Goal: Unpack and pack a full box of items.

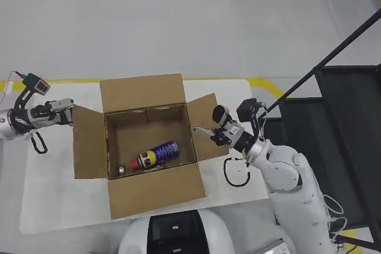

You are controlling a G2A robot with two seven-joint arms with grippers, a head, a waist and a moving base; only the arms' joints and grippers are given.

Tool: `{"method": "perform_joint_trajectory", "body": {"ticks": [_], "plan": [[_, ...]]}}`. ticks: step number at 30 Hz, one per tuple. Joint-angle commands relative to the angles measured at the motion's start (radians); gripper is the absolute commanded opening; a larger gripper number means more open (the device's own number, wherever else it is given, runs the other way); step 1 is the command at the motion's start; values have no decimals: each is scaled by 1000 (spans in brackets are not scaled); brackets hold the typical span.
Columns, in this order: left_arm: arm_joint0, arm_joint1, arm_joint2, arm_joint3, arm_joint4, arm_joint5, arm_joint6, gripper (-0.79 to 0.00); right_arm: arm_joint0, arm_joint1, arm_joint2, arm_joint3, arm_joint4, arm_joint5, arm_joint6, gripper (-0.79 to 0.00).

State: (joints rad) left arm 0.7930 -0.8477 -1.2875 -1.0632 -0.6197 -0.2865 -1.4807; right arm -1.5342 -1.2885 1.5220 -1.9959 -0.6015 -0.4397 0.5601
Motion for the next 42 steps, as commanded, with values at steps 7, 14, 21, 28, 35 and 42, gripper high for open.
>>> {"method": "perform_joint_trajectory", "body": {"ticks": [7, 14, 21, 28, 35, 42], "plan": [[-57, -35, 123, -46, 43, -7, 15, 0, -65, 14, 102, 46, 37, 44, -19, 0], [-104, -64, 219, -47, 106, -24, 11, 0, -25, 15, 42, 188, 10, 93, -10, 0], [-140, -75, 270, -20, 236, -73, 37, 0, 16, 16, -43, 175, 127, -90, 6, 0], [-139, -86, 301, -1, 244, -80, 44, 0, 53, 16, -180, 114, 39, -109, 62, 0], [-126, -93, 313, -8, 233, -84, 54, 0, 175, -1, -356, 235, -21, -41, 87, 0], [-98, -90, 303, -15, 238, -97, 88, 0, 220, -9, -440, 299, -108, 40, 78, 0]]}}
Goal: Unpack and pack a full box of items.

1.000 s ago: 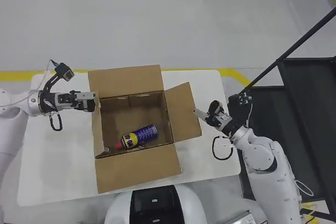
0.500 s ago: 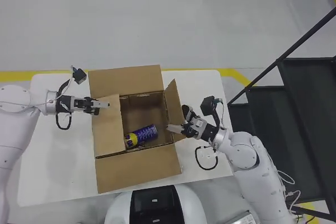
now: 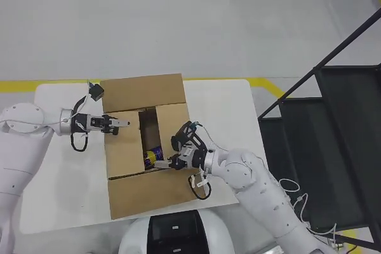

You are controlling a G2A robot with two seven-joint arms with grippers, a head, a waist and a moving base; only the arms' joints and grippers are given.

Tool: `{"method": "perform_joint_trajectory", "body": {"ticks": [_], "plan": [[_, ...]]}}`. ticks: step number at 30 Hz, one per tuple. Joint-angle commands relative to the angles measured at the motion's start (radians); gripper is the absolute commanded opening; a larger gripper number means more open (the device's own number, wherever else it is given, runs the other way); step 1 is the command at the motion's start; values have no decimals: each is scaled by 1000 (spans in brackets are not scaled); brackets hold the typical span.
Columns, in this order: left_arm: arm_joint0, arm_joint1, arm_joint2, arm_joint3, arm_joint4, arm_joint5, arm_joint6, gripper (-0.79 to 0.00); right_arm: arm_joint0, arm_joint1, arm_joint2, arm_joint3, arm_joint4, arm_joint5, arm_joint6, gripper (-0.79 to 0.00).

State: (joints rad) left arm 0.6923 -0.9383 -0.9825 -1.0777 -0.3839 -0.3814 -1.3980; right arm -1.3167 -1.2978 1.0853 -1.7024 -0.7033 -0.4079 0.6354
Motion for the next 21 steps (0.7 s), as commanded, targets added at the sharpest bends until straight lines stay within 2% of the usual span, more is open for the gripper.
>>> {"method": "perform_joint_trajectory", "body": {"ticks": [1, 6, 10, 18, 21], "plan": [[6, 1, -4, -2, 5, -3, 10, 0, 5, 0, -8, 9, -9, 15, 1, 0], [11, 4, -30, -8, -26, -4, 41, 0, 3, 3, -1, 2, 20, 14, -22, 0], [9, 8, -82, 2, -111, -10, 76, 0, -34, 14, 45, -68, 45, -22, -45, 0], [-21, 16, -167, 111, -182, -9, 155, 0, -152, 48, 197, -160, 78, -57, -29, 0], [-25, 16, -169, 118, -182, -21, 152, 0, -152, 48, 197, -160, 78, -57, -29, 0]]}}
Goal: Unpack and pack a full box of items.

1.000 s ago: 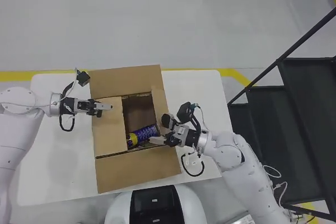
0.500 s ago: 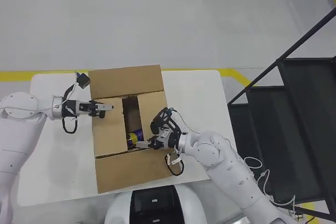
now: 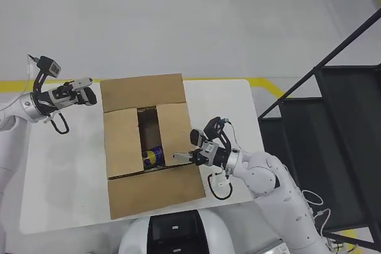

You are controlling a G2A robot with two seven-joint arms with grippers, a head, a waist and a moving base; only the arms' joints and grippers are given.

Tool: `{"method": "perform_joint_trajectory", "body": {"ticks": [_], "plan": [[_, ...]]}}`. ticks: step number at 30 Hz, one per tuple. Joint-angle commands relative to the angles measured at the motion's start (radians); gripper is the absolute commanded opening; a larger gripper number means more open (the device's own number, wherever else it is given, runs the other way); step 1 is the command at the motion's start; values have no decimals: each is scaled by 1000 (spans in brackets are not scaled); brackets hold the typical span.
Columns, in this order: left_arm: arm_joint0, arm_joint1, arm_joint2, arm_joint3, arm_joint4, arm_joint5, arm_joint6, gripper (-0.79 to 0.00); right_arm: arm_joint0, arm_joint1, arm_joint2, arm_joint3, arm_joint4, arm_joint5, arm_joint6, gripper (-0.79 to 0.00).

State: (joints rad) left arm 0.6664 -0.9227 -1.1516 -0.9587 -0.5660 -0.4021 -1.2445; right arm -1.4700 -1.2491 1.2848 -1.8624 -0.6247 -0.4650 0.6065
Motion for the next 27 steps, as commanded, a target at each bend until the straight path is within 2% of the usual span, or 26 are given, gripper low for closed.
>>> {"method": "perform_joint_trajectory", "body": {"ticks": [1, 11, 13, 16, 22, 27], "plan": [[1, 0, 0, -1, 0, 0, -1, 0, 2, 0, -2, 0, 0, 0, 0, 0], [1, 0, 0, -1, 0, 0, -1, 0, 2, 0, -2, 0, 0, 0, 0, 0], [12, -2, 3, -3, 16, 10, 51, 0, 1, 0, -12, 10, 54, -1, 29, 0], [22, -11, 28, 7, 84, 4, 165, 0, -3, 10, 30, 4, 128, 1, 97, 0], [-12, -47, 75, 133, 105, -45, 328, 0, -123, 37, 180, -25, 286, -1, 168, 0], [-57, -79, 114, 246, 126, -93, 410, 0, -194, 51, 235, -6, 350, 13, 218, 0]]}}
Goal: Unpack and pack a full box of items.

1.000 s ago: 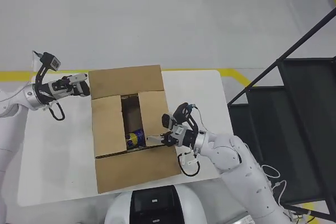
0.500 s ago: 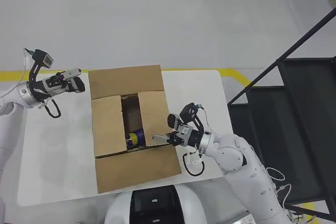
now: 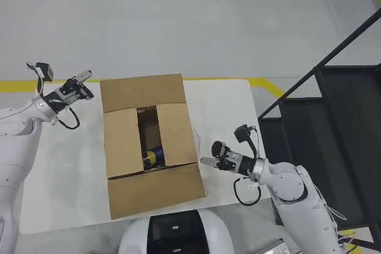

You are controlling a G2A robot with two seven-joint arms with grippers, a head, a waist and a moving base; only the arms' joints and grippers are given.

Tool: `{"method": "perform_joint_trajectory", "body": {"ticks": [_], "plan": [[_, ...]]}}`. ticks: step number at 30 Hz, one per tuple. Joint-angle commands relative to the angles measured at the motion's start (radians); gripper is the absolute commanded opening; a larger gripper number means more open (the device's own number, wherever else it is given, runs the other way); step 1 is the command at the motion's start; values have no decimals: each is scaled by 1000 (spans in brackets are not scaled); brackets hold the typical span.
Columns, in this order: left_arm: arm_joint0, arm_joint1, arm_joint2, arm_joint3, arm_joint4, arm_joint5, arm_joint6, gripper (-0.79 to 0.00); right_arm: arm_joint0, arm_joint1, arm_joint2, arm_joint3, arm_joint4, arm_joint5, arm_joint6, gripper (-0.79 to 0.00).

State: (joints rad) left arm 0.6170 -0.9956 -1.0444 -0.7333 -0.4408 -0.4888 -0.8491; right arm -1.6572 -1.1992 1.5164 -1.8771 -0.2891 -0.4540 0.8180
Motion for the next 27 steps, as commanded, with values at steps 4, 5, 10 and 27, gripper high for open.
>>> {"method": "perform_joint_trajectory", "body": {"ticks": [4, 5, 10, 27], "plan": [[-40, -36, 44, 78, -5, -20, 15, 0, -18, 6, -10, 62, 72, 34, 50, 0], [-46, -45, 55, 90, -19, -9, 0, 0, -15, 7, -17, 76, 86, 38, 63, 0], [-87, -88, 83, 157, -112, 39, -66, 0, -13, 8, -42, 133, 166, 21, 44, 0], [-111, -103, -16, 175, -361, 74, -378, 0, 98, 20, -198, 261, 632, -85, 441, 0]]}}
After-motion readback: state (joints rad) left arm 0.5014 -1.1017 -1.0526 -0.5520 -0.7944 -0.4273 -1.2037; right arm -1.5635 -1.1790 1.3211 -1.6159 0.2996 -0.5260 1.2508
